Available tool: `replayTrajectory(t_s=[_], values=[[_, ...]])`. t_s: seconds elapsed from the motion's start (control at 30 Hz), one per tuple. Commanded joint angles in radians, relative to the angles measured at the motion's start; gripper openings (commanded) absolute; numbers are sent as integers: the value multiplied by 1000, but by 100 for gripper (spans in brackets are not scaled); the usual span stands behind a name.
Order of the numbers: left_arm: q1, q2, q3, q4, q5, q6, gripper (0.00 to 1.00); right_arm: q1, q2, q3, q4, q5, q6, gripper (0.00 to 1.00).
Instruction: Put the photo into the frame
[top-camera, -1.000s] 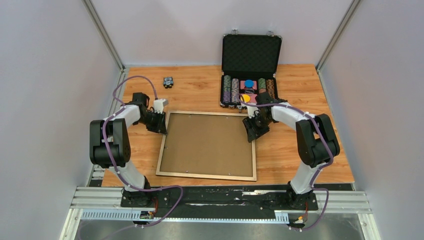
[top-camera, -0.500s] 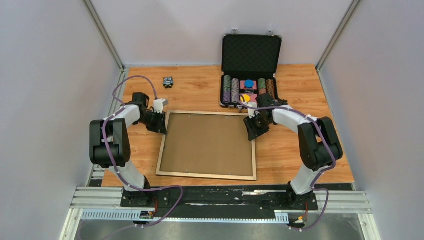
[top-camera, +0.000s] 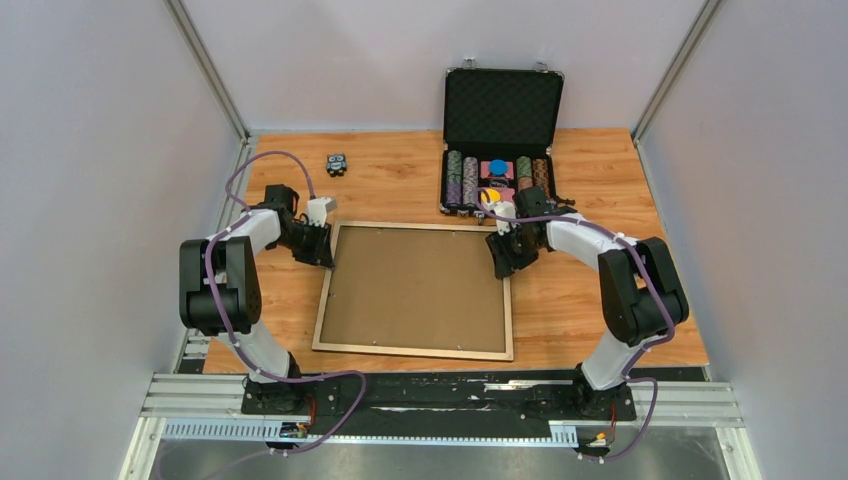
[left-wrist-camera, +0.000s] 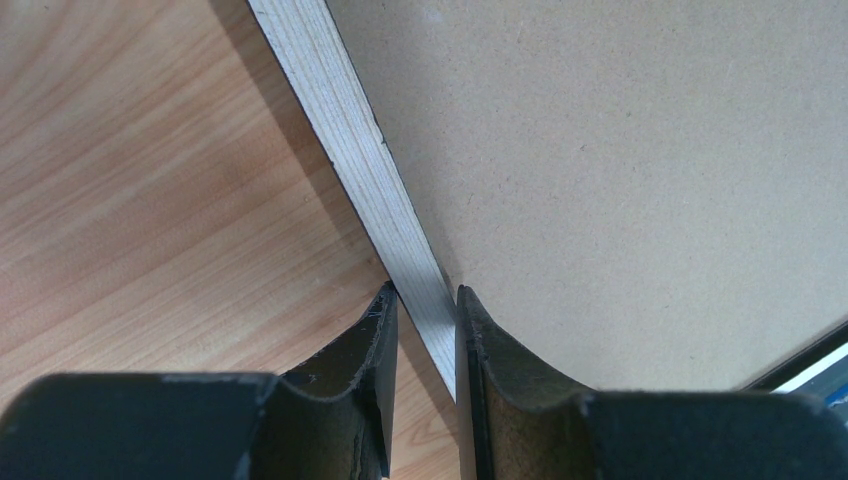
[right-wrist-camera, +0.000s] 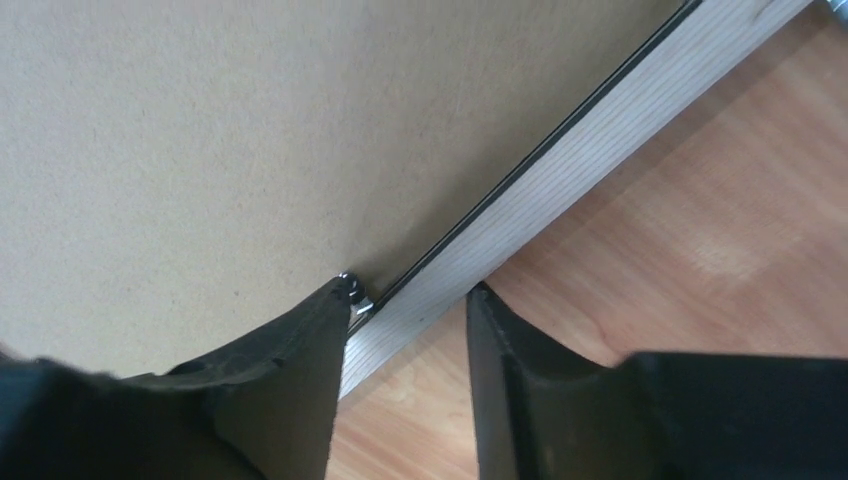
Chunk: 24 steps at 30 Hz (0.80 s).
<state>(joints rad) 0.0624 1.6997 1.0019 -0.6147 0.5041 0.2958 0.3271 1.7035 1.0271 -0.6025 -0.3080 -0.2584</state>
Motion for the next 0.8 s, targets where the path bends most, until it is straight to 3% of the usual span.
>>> replayTrajectory(t_s=[0.0, 0.77], values=[[-7, 28, 6, 13, 20, 38, 30, 7, -47, 5, 146, 0, -24, 49], [-7, 3, 2, 27, -3, 30, 32, 6, -210, 11, 88, -68, 21, 59]])
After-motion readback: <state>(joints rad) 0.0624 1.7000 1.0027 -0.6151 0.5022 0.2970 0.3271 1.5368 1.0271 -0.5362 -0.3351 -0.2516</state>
